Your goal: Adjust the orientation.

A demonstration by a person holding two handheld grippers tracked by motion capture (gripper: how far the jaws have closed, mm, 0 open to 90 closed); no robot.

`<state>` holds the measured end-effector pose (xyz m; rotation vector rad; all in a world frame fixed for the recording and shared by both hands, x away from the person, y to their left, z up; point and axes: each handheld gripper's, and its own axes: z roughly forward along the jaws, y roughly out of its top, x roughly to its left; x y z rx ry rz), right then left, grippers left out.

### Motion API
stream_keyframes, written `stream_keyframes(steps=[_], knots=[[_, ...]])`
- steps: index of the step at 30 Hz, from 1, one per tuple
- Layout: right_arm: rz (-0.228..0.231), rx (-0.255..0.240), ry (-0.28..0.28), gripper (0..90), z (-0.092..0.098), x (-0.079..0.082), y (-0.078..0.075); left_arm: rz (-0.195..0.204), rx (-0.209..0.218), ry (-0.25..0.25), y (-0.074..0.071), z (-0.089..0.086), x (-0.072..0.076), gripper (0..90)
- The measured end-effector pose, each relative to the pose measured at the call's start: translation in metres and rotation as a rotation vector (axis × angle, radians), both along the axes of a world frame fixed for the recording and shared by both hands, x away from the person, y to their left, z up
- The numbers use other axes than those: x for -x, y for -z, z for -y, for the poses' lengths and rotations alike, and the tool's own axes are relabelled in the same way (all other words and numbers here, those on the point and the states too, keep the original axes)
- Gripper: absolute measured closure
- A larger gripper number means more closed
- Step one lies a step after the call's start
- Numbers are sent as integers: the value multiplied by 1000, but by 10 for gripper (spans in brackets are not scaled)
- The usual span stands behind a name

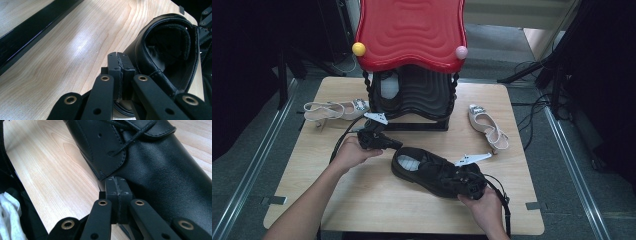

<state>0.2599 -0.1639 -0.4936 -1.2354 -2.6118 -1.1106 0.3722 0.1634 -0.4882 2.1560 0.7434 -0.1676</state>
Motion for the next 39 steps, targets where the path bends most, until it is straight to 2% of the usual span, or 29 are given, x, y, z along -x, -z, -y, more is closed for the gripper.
stream_keyframes(steps=[4,7,9,16,20,27,30,36,39], knots=[[-7,-1,2,900,1,-3,1,-7,0,6,0,-1,1,900],[0,-3,6,900,1,-4,2,-13,11,5,1,-2,2,900],[5,2,11,900,1,-4,3,-13,2,12,0,-2,3,900],[-7,-22,25,900,2,-8,5,-23,13,-3,1,-5,8,900],[-10,-16,30,900,2,-10,4,-25,11,-7,1,-5,10,900],[-28,-25,32,900,2,-17,6,-33,7,-15,1,-9,17,900],[-53,-42,35,900,3,-22,7,-31,6,-27,1,-10,21,900],[-47,-35,33,900,1,-28,7,-45,5,-38,0,-14,27,900],[-58,-44,28,900,0,-34,7,-33,-4,-42,0,-16,31,900]])
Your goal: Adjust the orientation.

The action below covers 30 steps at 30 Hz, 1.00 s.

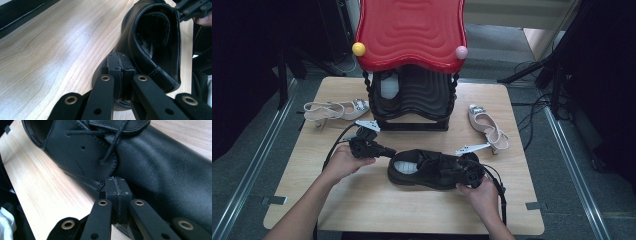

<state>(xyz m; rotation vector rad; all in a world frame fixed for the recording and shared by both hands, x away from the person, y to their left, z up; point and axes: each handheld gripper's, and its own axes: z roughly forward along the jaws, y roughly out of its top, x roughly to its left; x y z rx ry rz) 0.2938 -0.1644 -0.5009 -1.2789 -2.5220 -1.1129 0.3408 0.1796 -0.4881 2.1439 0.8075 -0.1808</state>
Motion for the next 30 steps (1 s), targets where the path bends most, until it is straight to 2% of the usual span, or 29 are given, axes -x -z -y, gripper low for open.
stream_keyframes(steps=[3,8,12,14,19,22,24,27,30], knots=[[-9,-3,-8,900,-1,-6,0,5,-8,-11,-1,-2,5,900],[1,8,-15,900,-5,-13,-1,-17,-1,-21,0,-6,11,900],[-3,19,-15,900,-7,-19,-2,2,-16,-26,-1,-5,20,900],[-6,25,-11,900,-8,-22,-2,-4,-17,-23,-1,-5,22,900],[6,30,-2,900,-9,-29,-4,-46,12,-9,1,-4,26,900],[23,22,8,900,-9,-33,-6,-48,18,-15,2,-2,30,900],[37,25,16,900,-9,-35,-7,-68,29,6,3,2,34,900],[40,22,28,900,-7,-36,-9,-73,29,50,3,8,39,900],[42,19,37,900,-5,-36,-9,-90,48,58,4,10,37,900]])
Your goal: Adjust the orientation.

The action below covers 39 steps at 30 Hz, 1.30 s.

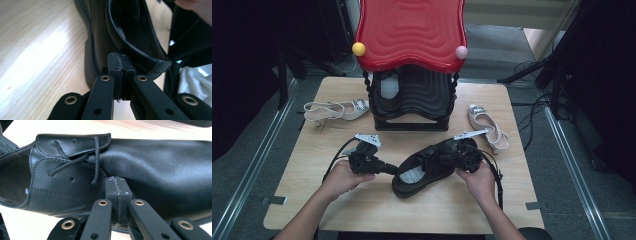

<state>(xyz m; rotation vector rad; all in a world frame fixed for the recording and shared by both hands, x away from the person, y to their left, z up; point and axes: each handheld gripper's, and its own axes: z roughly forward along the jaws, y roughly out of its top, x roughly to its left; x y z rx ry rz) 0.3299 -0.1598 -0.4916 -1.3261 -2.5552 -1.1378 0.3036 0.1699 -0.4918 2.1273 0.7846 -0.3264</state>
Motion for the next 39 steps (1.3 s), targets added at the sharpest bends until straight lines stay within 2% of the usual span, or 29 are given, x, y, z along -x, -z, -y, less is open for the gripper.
stream_keyframes(steps=[2,3,5,7,12,15,18,20,22,24,26,29,31,34,39], knots=[[0,-18,5,900,3,1,-3,49,-23,-37,-2,-1,-1,900],[4,-21,0,900,4,1,-4,61,-26,-62,-3,-1,-3,900],[6,-21,-2,900,7,3,-5,72,0,-96,-4,-2,-9,900],[14,-5,-2,900,9,5,-6,71,-2,-107,-3,1,-14,900],[13,-3,2,900,11,15,-4,63,9,-77,2,16,-29,900],[-2,6,-8,900,12,18,-3,53,-5,-58,7,23,-36,900],[-26,-7,-7,900,15,24,1,32,-6,-51,12,29,-39,900],[-41,-10,-6,900,14,27,5,35,-13,-29,14,33,-39,900],[-51,-25,11,900,14,28,7,41,-23,-30,14,35,-40,900],[-46,-35,45,900,15,25,8,13,-8,-34,15,35,-41,900],[-60,-49,49,900,14,21,11,8,-7,-41,15,35,-39,900],[-47,-41,43,900,12,21,11,-6,-12,-36,15,35,-35,900],[-45,-41,39,900,11,20,12,-1,-17,-28,14,35,-32,900],[-44,-44,38,900,10,18,12,-14,-7,-49,15,35,-25,900],[-38,-21,13,900,7,12,12,-35,3,-40,13,35,-18,900]])
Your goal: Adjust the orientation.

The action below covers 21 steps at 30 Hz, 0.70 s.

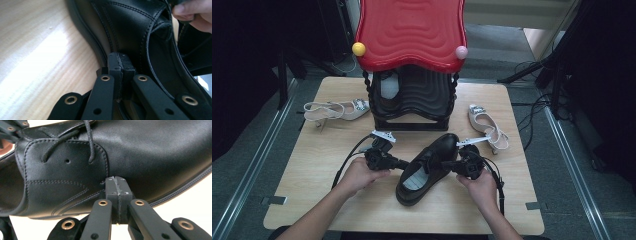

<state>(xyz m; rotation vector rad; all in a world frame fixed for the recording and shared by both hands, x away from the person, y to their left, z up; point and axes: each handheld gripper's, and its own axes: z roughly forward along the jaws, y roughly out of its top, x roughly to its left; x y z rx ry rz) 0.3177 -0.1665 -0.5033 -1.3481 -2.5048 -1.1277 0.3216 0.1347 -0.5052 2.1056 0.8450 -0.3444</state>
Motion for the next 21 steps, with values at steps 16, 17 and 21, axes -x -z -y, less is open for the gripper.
stream_keyframes(steps=[16,17,21], knots=[[-35,-12,-7,900,-2,-21,-3,-22,74,-6,-6,8,11,900],[-35,-11,-6,900,-2,-21,-3,-20,73,-5,-6,9,11,900],[-28,5,-12,900,-5,-23,-4,-17,70,-4,-6,15,17,900]])
